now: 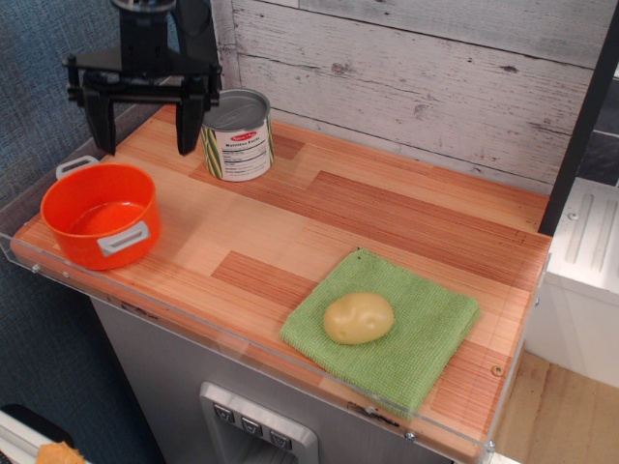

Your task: Place the container behind the cloth.

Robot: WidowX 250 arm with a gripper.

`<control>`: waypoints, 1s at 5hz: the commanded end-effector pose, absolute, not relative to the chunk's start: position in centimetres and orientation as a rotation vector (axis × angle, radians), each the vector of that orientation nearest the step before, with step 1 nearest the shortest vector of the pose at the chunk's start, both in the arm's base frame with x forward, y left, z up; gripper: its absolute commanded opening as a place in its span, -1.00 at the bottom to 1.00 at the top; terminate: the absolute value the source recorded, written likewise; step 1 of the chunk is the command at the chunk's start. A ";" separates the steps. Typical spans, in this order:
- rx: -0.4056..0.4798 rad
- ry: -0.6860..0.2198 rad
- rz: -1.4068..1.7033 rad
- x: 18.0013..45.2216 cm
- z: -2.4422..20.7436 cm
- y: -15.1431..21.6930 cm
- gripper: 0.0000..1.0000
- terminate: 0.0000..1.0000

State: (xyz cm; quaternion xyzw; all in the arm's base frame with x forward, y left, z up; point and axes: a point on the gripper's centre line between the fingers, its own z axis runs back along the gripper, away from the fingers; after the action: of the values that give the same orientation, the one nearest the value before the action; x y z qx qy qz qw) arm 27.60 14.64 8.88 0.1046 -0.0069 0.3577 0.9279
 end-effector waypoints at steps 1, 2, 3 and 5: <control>0.136 -0.139 0.775 27.8 7.9 15.4 1.00 -1.00; 0.144 -0.126 0.783 27.9 6.3 15.5 1.00 -1.00; 0.108 -0.139 0.795 28.3 4.5 15.1 1.00 -1.00; 0.132 -0.124 0.780 28.0 2.7 14.9 1.00 -1.00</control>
State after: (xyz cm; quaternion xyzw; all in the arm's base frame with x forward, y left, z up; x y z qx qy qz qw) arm 27.51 14.38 1.58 0.0600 -0.0390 0.3778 0.9231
